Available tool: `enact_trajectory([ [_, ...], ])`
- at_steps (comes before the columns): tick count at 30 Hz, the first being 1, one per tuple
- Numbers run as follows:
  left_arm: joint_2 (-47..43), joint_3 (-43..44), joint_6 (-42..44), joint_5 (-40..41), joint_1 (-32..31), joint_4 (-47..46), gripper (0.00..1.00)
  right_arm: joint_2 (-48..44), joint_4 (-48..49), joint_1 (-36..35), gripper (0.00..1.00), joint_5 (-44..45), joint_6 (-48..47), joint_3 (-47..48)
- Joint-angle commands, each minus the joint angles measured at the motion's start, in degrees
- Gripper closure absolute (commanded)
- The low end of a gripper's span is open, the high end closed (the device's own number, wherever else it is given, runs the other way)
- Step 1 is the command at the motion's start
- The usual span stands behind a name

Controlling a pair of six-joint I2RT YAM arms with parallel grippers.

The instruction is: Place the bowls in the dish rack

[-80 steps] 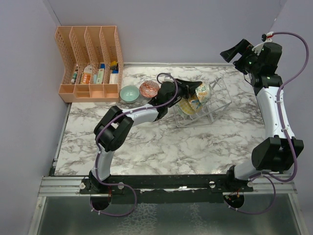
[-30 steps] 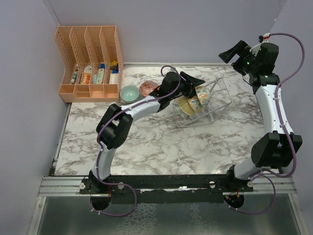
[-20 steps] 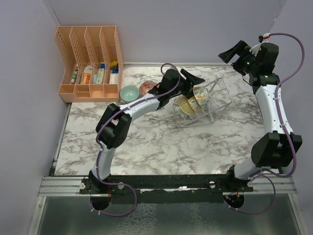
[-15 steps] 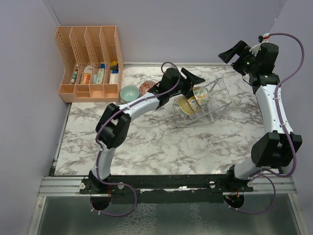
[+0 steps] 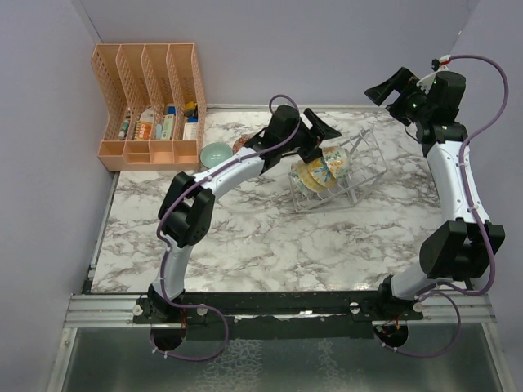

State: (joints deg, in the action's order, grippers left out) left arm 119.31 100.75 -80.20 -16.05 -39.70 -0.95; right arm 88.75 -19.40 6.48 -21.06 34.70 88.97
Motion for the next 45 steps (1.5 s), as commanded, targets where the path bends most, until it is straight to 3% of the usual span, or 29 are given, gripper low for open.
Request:
enact_trajectory([
  [1,-0.63,3.05,6.10,-0.16,0.50,8.95,0.19,-0.11,1.91,0.37,0.01,-1.34,-0.11,1.30],
  [24,-2.49,8.64,15.98,4.80,1.19,17.46,0.16,-0.67,2.35,0.38,0.01,-1.81,0.28,0.46],
  [38,-9.32,2.61,20.90,9.79,1.38,17.97,0.16,-0.86,2.70,0.37,0.02,-2.38,0.37,-0.39],
  [45,-12.31,-4.51,20.84,10.17,2.25,16.63,0.16,-0.91,2.50,0.37,0.02,-2.06,-0.02,-0.40],
])
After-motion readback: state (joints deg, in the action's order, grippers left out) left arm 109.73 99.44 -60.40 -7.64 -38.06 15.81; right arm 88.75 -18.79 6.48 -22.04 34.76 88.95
